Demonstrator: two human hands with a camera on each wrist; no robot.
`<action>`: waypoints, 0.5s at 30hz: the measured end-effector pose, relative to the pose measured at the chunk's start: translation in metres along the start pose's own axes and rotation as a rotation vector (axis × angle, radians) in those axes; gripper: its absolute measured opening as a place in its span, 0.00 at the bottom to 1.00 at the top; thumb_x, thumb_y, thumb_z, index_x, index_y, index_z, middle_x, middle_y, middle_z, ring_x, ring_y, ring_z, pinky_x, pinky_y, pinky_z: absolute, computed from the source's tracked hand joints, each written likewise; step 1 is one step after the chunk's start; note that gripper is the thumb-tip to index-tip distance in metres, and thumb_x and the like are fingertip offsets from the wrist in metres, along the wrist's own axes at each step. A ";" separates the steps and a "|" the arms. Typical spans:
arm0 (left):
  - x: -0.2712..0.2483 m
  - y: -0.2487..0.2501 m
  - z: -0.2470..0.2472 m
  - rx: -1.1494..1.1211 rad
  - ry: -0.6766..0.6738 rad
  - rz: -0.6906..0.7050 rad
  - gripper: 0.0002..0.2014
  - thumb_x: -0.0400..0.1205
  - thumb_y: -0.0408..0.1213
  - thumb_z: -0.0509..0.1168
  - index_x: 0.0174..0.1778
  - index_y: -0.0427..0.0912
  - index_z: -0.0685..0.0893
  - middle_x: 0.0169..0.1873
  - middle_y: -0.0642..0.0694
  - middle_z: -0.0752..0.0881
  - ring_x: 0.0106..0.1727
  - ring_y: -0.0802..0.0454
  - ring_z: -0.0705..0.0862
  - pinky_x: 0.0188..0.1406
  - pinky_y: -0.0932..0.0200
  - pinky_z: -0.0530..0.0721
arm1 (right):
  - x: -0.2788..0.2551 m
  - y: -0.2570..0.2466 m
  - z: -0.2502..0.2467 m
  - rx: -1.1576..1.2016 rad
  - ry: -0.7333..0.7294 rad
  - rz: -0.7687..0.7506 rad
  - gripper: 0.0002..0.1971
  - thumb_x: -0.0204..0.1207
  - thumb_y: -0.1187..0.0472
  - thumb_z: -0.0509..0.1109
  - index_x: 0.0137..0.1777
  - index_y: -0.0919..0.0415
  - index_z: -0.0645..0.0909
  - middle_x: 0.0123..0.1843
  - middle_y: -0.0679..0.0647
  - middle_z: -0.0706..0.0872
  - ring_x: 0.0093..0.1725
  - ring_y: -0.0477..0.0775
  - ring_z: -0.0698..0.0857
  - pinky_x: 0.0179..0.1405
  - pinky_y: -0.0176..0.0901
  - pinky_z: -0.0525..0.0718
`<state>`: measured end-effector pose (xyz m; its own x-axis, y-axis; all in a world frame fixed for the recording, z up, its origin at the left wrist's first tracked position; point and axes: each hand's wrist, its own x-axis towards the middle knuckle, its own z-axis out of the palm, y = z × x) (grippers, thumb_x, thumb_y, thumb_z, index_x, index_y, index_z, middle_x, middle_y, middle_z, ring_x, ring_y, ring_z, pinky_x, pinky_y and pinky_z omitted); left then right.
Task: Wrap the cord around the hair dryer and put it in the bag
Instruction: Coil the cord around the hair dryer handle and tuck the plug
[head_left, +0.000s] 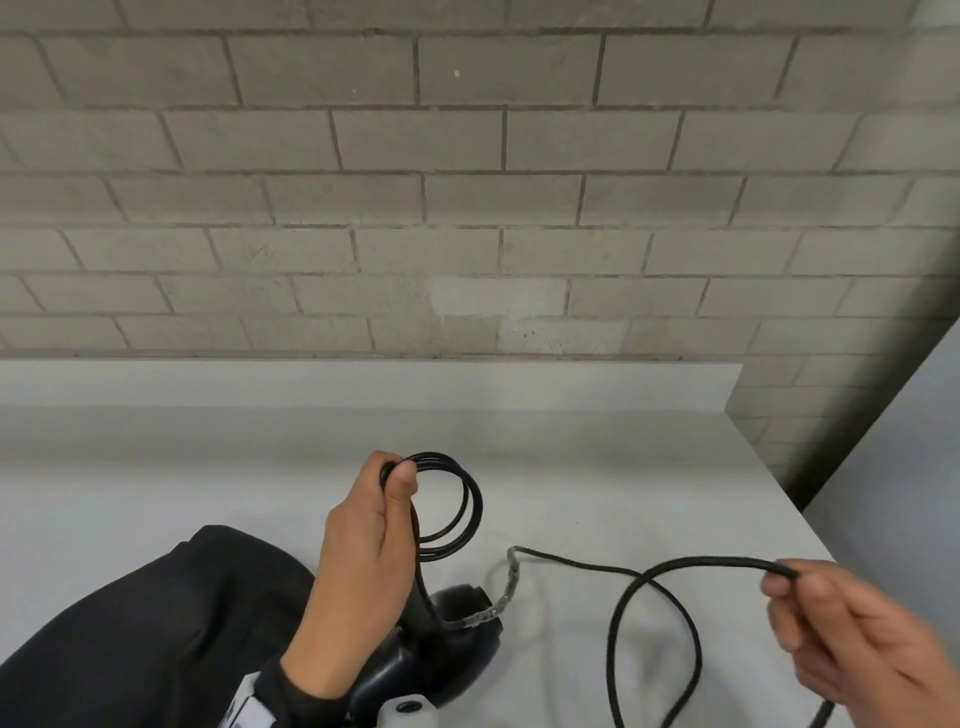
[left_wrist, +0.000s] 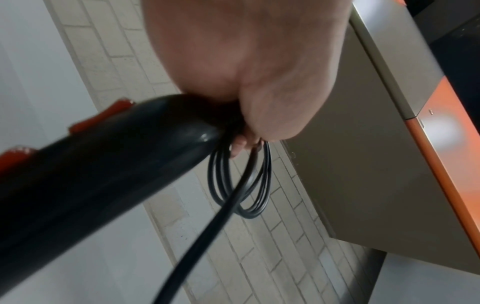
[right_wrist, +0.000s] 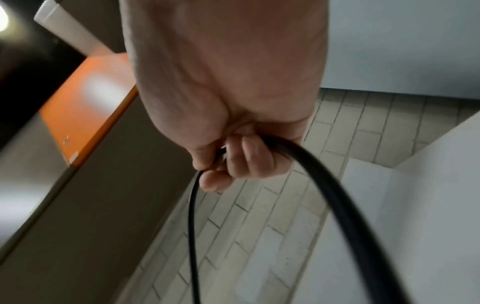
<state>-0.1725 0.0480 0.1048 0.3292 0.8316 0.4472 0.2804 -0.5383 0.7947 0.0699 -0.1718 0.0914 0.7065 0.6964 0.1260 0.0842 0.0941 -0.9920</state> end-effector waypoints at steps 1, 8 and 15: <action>-0.001 0.002 0.001 -0.007 -0.009 0.001 0.16 0.86 0.55 0.49 0.42 0.52 0.76 0.24 0.35 0.76 0.28 0.40 0.79 0.28 0.46 0.77 | 0.003 0.002 0.005 -0.031 -0.023 0.011 0.12 0.77 0.53 0.70 0.38 0.58 0.87 0.25 0.61 0.77 0.19 0.49 0.64 0.19 0.29 0.60; -0.008 0.008 0.005 -0.048 -0.055 -0.009 0.17 0.85 0.56 0.49 0.41 0.51 0.75 0.20 0.48 0.72 0.22 0.49 0.73 0.25 0.50 0.75 | 0.021 0.038 0.031 -0.940 0.088 -0.189 0.20 0.79 0.41 0.61 0.62 0.50 0.84 0.56 0.51 0.86 0.55 0.59 0.83 0.60 0.45 0.75; -0.012 0.011 0.015 -0.061 -0.062 0.014 0.15 0.86 0.56 0.49 0.40 0.55 0.74 0.19 0.52 0.72 0.21 0.59 0.69 0.20 0.57 0.69 | -0.021 0.008 0.137 -0.523 -0.487 -0.125 0.19 0.68 0.39 0.72 0.56 0.36 0.71 0.57 0.27 0.81 0.60 0.26 0.78 0.53 0.17 0.73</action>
<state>-0.1601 0.0301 0.1020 0.3882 0.8133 0.4335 0.2208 -0.5387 0.8130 -0.0406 -0.0887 0.0822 0.2866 0.9520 0.1070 0.5553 -0.0741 -0.8284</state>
